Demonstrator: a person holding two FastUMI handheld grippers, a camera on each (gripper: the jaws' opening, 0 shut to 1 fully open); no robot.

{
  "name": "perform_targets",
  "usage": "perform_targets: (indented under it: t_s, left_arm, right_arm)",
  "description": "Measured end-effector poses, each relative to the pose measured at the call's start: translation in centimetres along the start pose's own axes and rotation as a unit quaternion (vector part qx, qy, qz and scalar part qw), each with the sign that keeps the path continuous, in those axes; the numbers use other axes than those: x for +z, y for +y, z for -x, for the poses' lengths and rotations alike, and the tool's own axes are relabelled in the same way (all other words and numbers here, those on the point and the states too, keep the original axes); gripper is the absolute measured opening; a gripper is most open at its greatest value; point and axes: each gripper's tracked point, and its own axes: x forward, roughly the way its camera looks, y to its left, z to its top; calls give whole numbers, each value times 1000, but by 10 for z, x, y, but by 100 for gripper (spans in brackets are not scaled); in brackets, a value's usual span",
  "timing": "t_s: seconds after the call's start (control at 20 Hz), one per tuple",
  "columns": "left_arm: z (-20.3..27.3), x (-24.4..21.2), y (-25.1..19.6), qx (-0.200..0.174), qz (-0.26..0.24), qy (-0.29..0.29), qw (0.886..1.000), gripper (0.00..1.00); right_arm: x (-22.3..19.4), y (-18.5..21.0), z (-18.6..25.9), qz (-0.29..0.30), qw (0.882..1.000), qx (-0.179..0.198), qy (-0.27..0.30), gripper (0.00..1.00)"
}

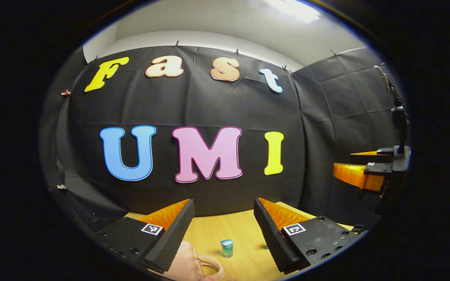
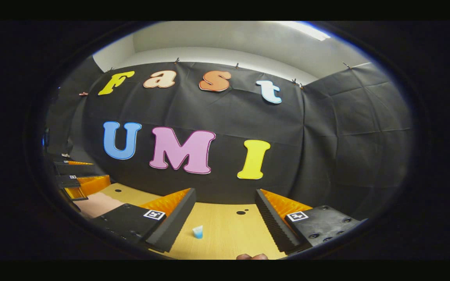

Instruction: First open the suitcase, pack the skin care products into it, and then close the suitcase.

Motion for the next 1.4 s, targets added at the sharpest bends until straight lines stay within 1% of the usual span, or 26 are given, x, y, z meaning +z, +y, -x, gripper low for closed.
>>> perform_targets:
  t_s: [0.1,0.2,0.25,0.35,0.4,0.5,0.65,0.7,0.75,0.8,0.85,0.9,0.95,1.05,1.15,1.2,1.25,1.3,1.35,1.4]
  left_arm:
    - [0,-9,2,1,5,12,1000,96]
    - [1,-24,0,-6,18,31,999,95]
    - [2,-32,1,-11,22,43,999,96]
    - [2,-50,4,-13,23,64,998,96]
    - [1,-62,2,-21,25,76,997,96]
    - [2,-85,-4,-34,40,107,993,96]
    - [-2,-121,-8,-36,61,159,985,96]
    - [-6,-132,-13,-48,67,169,982,96]
    - [-12,-147,-18,-60,76,191,977,96]
    - [-13,-166,-19,-60,83,228,968,96]
    - [-15,-182,-16,-49,89,263,960,96]
    - [-18,-206,-13,-37,102,289,951,96]
    - [-23,-220,-10,-22,119,308,944,96]
    - [-27,-247,-3,12,144,354,924,97]
    - [-29,-274,1,38,143,396,906,95]
    - [-27,-284,5,49,138,412,899,95]
    - [-30,-294,8,53,135,426,893,95]
    - [-30,-303,7,57,130,439,887,95]
    - [-31,-307,10,60,120,446,885,95]
    - [-37,-310,13,60,101,442,889,89]
  right_arm:
    - [-3,4,-2,-8,1000,3,7,94]
    - [-6,8,-3,-15,1000,6,9,96]
    - [-6,10,-4,-15,1000,8,9,95]
    - [-10,13,-6,-10,1000,12,8,96]
    - [-12,15,-7,-8,1000,16,9,96]
    - [-19,20,-9,-12,1000,25,12,96]
    - [-30,20,-13,-19,999,39,19,95]
    - [-34,18,-15,-17,999,42,19,95]
    - [-37,18,-17,-13,998,50,18,96]
    - [-44,19,-18,-8,998,63,21,96]
    - [-51,17,-21,-2,997,73,24,95]
    - [-56,14,-25,4,996,80,28,96]
    - [-62,10,-28,9,996,84,33,96]
    - [-67,1,-33,6,996,87,37,97]
    - [-78,-5,-36,-5,995,89,46,96]
    - [-88,-9,-36,-6,994,91,58,96]
    - [-96,-13,-37,-4,994,91,68,96]
    - [-100,-19,-38,-2,993,90,74,98]
    - [-105,-24,-39,-2,993,89,80,96]
    - [-109,-27,-40,-4,992,89,86,96]
